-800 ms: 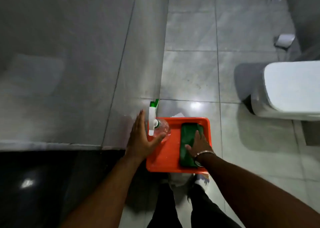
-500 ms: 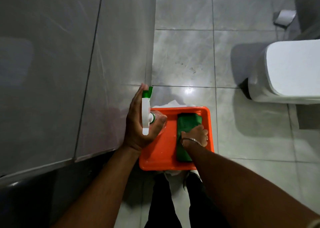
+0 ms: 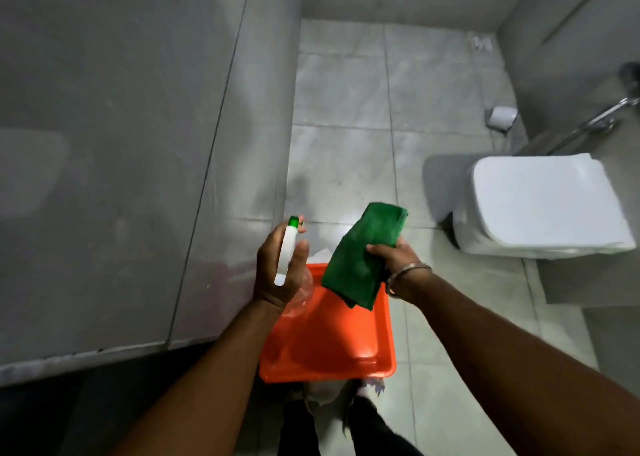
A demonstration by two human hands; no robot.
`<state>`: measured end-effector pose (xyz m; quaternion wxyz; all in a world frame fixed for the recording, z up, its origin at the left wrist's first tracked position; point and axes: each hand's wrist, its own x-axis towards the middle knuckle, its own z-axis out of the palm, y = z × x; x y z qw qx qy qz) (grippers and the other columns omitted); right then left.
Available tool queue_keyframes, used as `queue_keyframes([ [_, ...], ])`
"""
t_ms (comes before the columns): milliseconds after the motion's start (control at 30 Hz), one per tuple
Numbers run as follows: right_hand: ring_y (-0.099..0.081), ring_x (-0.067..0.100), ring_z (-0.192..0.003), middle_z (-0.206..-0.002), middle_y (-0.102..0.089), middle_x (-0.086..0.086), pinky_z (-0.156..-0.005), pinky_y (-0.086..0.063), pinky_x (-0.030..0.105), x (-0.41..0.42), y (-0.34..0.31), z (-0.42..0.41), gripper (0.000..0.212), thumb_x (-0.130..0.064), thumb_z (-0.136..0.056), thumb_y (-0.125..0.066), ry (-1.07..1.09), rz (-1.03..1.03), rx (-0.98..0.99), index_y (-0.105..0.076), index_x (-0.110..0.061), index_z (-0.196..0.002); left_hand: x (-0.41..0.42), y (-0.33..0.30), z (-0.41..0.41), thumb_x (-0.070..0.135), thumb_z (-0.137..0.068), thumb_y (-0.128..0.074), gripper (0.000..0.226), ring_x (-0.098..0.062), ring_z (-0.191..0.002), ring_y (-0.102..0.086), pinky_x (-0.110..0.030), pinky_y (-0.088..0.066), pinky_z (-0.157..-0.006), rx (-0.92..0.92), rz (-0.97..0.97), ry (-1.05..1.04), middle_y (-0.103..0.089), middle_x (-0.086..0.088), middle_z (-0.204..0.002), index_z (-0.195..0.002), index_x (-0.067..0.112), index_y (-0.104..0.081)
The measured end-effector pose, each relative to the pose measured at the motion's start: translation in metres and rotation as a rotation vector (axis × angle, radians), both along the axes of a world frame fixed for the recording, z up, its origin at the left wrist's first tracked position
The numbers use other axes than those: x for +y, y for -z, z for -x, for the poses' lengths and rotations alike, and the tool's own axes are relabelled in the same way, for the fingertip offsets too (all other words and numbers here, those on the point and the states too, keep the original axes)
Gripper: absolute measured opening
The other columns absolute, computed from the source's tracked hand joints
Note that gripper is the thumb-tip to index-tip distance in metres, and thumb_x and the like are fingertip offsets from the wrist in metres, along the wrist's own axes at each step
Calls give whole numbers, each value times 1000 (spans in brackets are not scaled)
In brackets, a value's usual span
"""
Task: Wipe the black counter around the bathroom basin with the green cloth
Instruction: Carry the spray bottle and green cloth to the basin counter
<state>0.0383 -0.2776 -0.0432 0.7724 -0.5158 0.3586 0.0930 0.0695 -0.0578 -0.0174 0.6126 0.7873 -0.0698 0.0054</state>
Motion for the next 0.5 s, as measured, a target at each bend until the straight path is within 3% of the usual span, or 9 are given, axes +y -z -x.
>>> queue_keyframes([
  [100, -71, 24, -74, -79, -74, 6, -70, -60, 41, -30, -75, -34, 28, 14, -82, -54, 90, 53, -171, -61, -9, -97, -18, -24, -10, 40, -93, -54, 37, -5, -104, -66, -19, -48, -91, -15, 44, 94, -71, 3, -109, -108, 9, -66],
  [200, -72, 22, -70, -75, -75, 4, -62, -60, 36, -59, -146, -68, 23, 12, -84, -54, 130, 111, -309, -61, -8, -92, -46, -67, -30, 46, -92, -54, 39, -11, -99, -70, -21, -50, -90, -36, 87, 234, -74, 2, -102, -103, 11, -69],
  [367, -70, 23, -70, -75, -74, 3, -57, -58, 33, -94, -247, -96, 22, 7, -83, -59, 81, 296, -396, -63, -12, -93, -92, -136, -57, 49, -91, -55, 36, -29, -72, -67, -37, -55, -67, -149, 103, 312, -69, -10, -76, -86, 15, -66],
  [433, -71, 22, -71, -80, -73, 3, -55, -56, 31, -103, -273, -99, 21, 4, -83, -61, 54, 347, -406, -63, -15, -93, -106, -160, -64, 43, -90, -56, 28, -25, -60, -64, -33, -53, -54, -141, 89, 326, -64, -6, -64, -76, 20, -64],
  [500, -70, 21, -73, -81, -73, 3, -53, -56, 29, -111, -288, -102, 20, 0, -84, -62, 48, 380, -410, -63, -18, -93, -115, -174, -68, 40, -89, -56, 24, -17, -54, -62, -25, -51, -53, -137, 75, 337, -61, 3, -59, -74, 23, -64],
])
